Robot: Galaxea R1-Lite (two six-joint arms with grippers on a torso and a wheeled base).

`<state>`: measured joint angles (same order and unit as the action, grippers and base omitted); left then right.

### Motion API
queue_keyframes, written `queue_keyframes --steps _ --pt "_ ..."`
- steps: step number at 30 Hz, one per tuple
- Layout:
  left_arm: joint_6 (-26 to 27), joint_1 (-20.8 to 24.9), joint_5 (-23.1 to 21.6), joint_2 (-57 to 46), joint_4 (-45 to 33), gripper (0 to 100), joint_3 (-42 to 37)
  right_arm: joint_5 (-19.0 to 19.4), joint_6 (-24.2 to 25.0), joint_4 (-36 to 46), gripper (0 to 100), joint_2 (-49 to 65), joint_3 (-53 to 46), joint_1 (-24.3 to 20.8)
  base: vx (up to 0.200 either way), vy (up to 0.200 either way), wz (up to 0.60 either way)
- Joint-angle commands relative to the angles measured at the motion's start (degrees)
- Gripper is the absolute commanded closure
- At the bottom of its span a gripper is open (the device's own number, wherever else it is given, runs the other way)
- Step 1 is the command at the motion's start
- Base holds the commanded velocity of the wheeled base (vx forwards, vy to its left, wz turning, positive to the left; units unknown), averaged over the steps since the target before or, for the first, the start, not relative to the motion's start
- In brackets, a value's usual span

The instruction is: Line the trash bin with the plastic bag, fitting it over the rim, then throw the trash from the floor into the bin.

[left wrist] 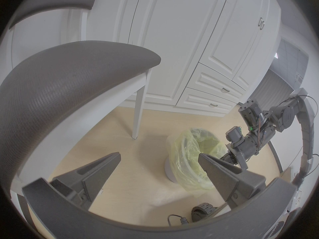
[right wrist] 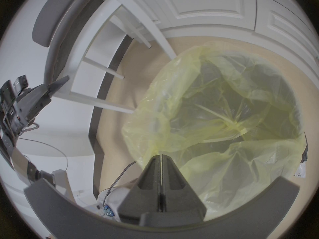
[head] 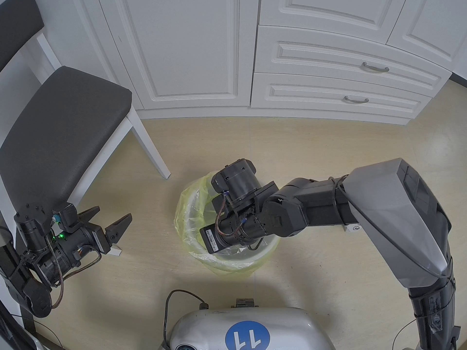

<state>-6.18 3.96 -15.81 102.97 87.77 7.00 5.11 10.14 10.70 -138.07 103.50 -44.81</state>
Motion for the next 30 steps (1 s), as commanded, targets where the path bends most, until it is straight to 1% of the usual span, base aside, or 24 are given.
queue_keyframes --steps 1,5,8,13,17,21,24,26,30 --pt "-0.1 0.1 0.0 1.8 0.0 0 -0.1 0.9 -0.2 0.5 100 1.4 -1.1 -0.9 0.000 0.000 0.00" --pt "-0.1 0.3 0.0 2.7 0.0 0 -0.1 1.5 -0.4 0.5 100 2.2 -3.0 -2.1 0.000 0.000 0.00" --pt "-0.1 0.3 -0.1 3.0 0.0 0 -0.2 1.7 -2.7 0.5 100 4.0 -7.4 -2.8 0.000 0.000 0.00" --pt "-0.1 0.3 -0.1 3.3 0.0 0 -0.2 2.3 -3.9 0.5 100 6.3 -10.5 -2.6 0.000 0.000 0.00" --pt "-0.1 0.3 -0.1 3.5 0.0 0 -0.1 2.3 -3.6 -0.1 100 7.4 -10.2 -1.8 0.000 0.000 0.00" --pt "-0.1 0.3 -0.1 4.0 0.0 0 0.3 1.6 -3.8 -0.5 100 9.5 -9.8 0.7 0.000 0.000 0.00" --pt "-0.1 0.4 0.0 4.3 0.0 0 0.3 0.6 -3.9 -1.5 100 9.6 -9.8 3.9 0.000 0.000 0.00" --pt "-0.1 0.6 0.0 4.3 0.0 0 0.1 -0.8 -3.9 -2.9 100 9.0 -9.8 5.3 0.000 0.000 0.00" --pt "-0.1 0.6 0.0 4.3 0.0 0 0.3 -1.5 -4.0 -5.2 100 5.1 -9.0 6.8 0.000 0.000 0.00"
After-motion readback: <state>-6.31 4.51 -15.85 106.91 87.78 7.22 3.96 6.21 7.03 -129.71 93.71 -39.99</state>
